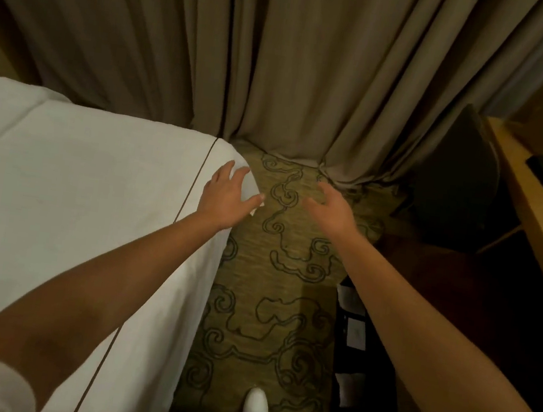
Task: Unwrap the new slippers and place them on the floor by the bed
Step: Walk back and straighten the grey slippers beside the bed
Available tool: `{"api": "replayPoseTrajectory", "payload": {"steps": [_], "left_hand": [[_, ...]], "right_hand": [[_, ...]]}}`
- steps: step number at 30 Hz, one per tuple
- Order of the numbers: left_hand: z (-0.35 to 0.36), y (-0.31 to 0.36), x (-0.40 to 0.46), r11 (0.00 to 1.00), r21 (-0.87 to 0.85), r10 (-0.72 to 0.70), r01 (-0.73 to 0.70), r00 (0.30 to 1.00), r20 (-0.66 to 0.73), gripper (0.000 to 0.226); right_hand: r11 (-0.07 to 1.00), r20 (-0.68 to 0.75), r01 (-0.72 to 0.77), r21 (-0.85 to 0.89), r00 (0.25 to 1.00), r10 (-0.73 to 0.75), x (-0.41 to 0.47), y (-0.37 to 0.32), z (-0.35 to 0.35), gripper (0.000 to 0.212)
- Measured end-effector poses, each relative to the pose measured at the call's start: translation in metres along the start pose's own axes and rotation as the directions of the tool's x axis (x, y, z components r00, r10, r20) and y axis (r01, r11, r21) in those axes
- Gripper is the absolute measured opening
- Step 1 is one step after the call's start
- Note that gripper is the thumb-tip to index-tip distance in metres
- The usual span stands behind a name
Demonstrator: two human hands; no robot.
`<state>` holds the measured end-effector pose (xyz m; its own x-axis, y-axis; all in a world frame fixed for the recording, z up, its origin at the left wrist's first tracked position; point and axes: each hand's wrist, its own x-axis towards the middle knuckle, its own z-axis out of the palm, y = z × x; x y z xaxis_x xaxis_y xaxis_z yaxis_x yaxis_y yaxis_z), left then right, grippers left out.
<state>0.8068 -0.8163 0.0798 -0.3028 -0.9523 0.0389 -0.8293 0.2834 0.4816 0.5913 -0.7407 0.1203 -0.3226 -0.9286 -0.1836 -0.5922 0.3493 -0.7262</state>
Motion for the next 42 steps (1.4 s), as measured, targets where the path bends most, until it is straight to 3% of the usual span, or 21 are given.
{"api": "replayPoseTrajectory", "payload": {"steps": [8, 16, 22, 26, 34, 38, 42], "left_hand": [[-0.004, -0.032, 0.196, 1.0, -0.007, -0.019, 0.018, 0.994, -0.105, 0.079], [0.023, -0.091, 0.43, 0.999, 0.047, -0.015, 0.014, 1.0, 0.004, 0.084], [0.006, -0.124, 0.581, 0.982, 0.189, 0.022, -0.004, 0.996, -0.092, 0.075], [0.01, -0.143, 0.668, 0.981, 0.181, -0.034, 0.063, 0.987, -0.159, 0.073], [0.009, -0.197, 0.779, 0.929, 0.149, -0.281, 0.339, 0.907, -0.314, 0.087], [-0.023, -0.239, 0.794, 0.851, 0.115, -0.44, 0.513, 0.815, -0.378, 0.084], [-0.035, -0.282, 0.814, 0.768, 0.074, -0.548, 0.636, 0.713, -0.439, 0.085]], "right_hand": [[0.96, 0.003, 0.208, -0.188, 0.977, -0.212, 0.211, -0.03, -0.007, 0.062], [0.949, 0.174, 0.133, -0.287, 0.981, -0.085, 0.445, -0.048, 0.012, 0.087], [0.849, 0.156, 0.287, -0.444, 0.958, -0.242, 0.599, -0.087, -0.002, 0.083], [0.806, 0.188, 0.358, -0.47, 0.934, -0.305, 0.708, -0.099, 0.003, 0.083], [0.738, 0.462, 0.582, -0.341, 0.788, -0.407, 0.904, -0.144, 0.061, 0.085], [0.711, 0.588, 0.654, -0.26, 0.691, -0.421, 0.964, -0.19, 0.089, 0.089], [0.631, 0.693, 0.757, -0.171, 0.547, -0.469, 1.021, -0.243, 0.134, 0.088]]}}
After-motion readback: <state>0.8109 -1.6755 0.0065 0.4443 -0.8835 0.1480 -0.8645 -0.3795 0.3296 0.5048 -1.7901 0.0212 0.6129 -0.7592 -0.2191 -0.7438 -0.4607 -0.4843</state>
